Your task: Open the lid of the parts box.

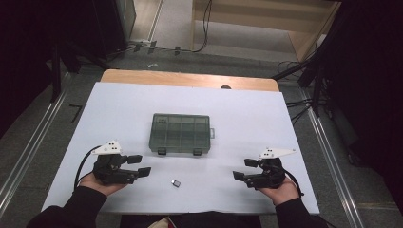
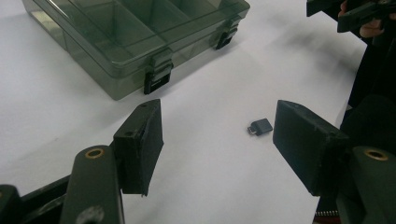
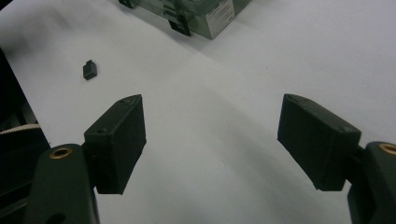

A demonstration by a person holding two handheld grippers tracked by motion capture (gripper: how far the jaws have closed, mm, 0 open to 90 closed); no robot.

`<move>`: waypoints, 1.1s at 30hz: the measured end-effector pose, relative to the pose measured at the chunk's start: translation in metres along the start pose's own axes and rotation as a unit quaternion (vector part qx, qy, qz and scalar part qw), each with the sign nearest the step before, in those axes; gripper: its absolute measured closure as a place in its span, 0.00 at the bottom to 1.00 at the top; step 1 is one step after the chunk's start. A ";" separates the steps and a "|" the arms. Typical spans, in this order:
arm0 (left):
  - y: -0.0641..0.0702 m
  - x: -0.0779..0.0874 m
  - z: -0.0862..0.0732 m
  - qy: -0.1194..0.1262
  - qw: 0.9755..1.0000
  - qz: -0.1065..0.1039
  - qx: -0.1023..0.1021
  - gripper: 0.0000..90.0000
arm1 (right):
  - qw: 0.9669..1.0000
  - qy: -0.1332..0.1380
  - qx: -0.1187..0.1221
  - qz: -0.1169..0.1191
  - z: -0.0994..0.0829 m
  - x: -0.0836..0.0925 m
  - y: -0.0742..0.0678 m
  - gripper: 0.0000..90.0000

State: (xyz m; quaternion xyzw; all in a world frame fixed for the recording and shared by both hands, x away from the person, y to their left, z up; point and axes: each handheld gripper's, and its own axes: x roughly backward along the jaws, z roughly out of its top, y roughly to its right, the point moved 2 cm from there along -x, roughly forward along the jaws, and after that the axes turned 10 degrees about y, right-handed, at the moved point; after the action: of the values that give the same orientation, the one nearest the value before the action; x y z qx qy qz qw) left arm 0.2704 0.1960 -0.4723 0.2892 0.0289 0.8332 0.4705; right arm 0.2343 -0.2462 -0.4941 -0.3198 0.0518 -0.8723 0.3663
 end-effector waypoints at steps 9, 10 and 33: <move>0.002 -0.001 0.000 -0.001 1.000 0.007 -0.004 0.38 | 1.000 0.003 -0.002 0.009 0.002 -0.001 0.000 0.24; 0.002 -0.001 0.000 -0.003 1.000 0.008 -0.006 0.38 | 1.000 0.003 -0.002 0.009 0.002 -0.001 0.000 0.24; 0.000 0.001 -0.001 -0.001 1.000 0.015 -0.001 0.37 | 1.000 0.013 -0.009 0.002 0.003 -0.001 0.002 0.25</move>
State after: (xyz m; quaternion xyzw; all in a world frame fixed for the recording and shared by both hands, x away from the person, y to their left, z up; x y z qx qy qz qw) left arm 0.2690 0.1969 -0.4725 0.2902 0.0230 0.8396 0.4586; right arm 0.2380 -0.2471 -0.4926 -0.3114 0.0649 -0.8754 0.3641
